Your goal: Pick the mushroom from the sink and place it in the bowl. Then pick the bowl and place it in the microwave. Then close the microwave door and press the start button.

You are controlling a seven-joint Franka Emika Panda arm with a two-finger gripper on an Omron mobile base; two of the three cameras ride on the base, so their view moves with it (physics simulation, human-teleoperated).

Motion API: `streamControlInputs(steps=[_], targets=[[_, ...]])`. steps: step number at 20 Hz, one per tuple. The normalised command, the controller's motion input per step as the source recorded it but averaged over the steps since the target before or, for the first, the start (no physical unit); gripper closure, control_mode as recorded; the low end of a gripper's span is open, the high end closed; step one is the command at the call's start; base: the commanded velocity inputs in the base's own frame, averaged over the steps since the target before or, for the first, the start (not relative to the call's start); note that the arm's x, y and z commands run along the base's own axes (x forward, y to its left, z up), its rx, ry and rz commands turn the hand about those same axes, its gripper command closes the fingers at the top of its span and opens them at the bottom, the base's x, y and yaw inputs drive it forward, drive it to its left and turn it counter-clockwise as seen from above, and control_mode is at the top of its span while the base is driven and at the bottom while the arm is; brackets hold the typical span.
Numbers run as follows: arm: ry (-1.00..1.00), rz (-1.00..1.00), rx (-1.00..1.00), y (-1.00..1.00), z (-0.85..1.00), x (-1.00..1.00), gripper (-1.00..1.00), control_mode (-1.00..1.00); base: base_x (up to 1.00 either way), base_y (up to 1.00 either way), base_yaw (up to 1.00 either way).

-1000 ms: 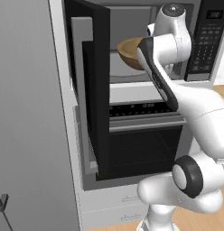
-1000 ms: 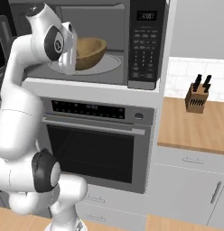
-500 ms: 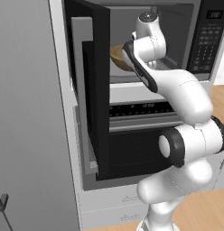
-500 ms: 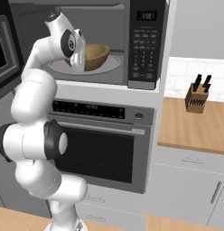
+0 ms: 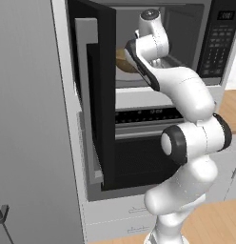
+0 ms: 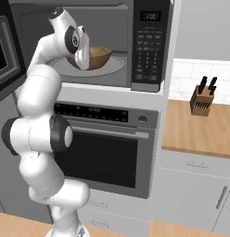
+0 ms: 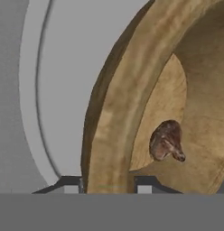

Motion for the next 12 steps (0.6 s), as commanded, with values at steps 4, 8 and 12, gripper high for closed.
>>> streamControlInputs(steps=[4, 8, 12], targets=[[-0.14, 0.02, -0.03, 0.11, -0.22, -0.95, -1.00, -1.00, 0.00, 0.00, 0.00], [-0.20, 0.01, -0.01, 0.11, -0.02, -1.00, -1.00, -1.00, 0.00, 0.00, 0.00], [-0.15, 0.06, 0.00, 0.14, -0.04, -1.00, -1.00, -1.00, 0.00, 0.00, 0.00]])
